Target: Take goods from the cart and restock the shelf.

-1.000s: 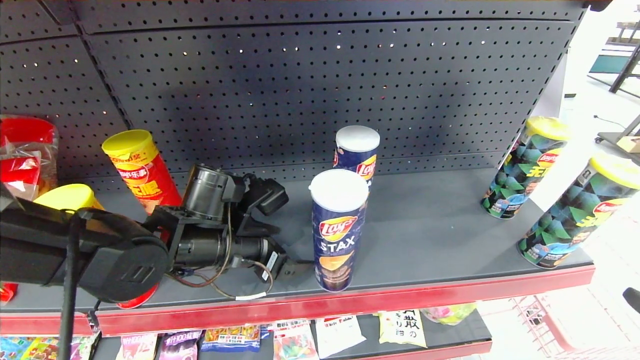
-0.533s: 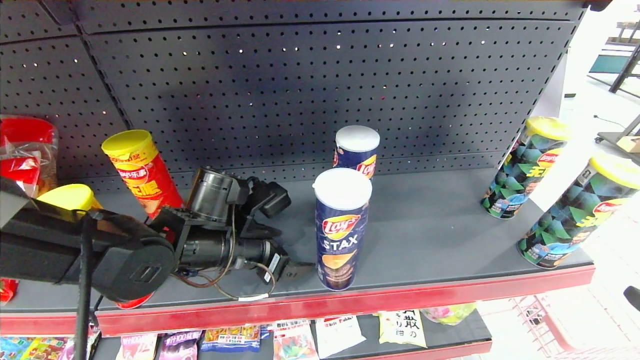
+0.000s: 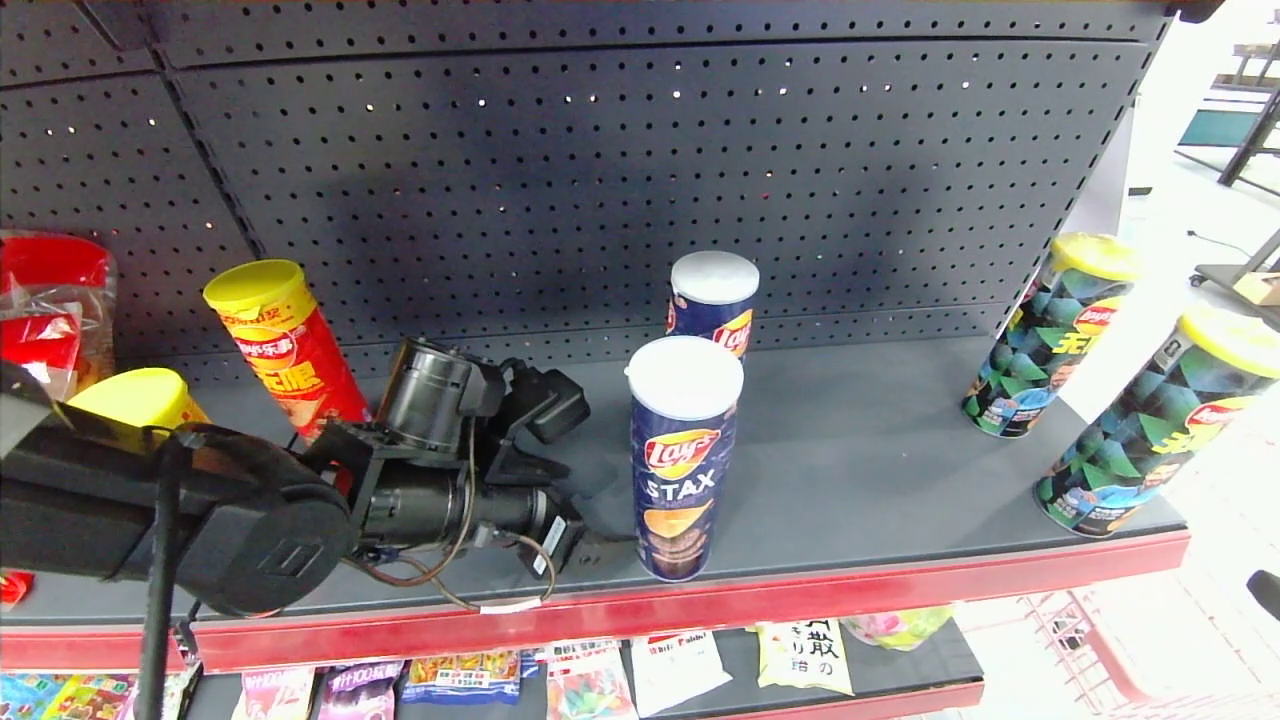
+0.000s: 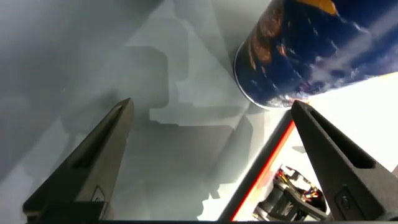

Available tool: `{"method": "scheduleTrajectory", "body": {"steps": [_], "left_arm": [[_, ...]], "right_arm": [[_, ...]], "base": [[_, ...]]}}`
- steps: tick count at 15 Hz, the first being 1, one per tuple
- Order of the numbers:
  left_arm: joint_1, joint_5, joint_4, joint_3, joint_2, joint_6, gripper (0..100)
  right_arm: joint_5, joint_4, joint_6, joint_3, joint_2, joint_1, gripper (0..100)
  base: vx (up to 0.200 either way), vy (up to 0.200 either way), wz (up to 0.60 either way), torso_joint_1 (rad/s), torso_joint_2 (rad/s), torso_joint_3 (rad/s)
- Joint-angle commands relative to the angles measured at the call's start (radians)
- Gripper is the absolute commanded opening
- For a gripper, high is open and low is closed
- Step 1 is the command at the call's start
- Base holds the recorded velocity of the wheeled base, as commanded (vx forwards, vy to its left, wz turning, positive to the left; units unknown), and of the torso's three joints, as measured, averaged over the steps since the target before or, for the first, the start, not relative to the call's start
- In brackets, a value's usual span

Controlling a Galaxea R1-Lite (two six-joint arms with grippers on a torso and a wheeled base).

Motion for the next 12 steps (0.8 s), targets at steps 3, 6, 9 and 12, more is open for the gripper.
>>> {"method": "scheduleTrajectory", "body": {"steps": [3, 6, 9, 12], "left_arm": [[-0.009, 0.001, 0.0, -0.044, 0.032, -0.002, 100], [-0.011, 0.001, 0.0, -0.061, 0.047, -0.003, 100], [-0.016, 0.001, 0.0, -0.075, 0.058, -0.002, 100], [-0.017, 0.001, 0.0, -0.087, 0.069, -0.002, 100]], "right_arm": [[0.0, -0.001, 0.0, -0.001, 0.004, -0.001, 100], [0.0, -0.001, 0.0, -0.001, 0.004, 0.0, 100], [0.0, -0.001, 0.0, 0.0, 0.004, -0.001, 100], [0.0, -0.001, 0.0, 0.0, 0.004, 0.0, 100]], "base": [[0.0, 0.0, 0.0, 0.0, 0.0, 0.0], [0.0, 0.0, 0.0, 0.0, 0.0, 0.0], [0.0, 0.0, 0.0, 0.0, 0.0, 0.0], [0.0, 0.0, 0.0, 0.0, 0.0, 0.0]]}}
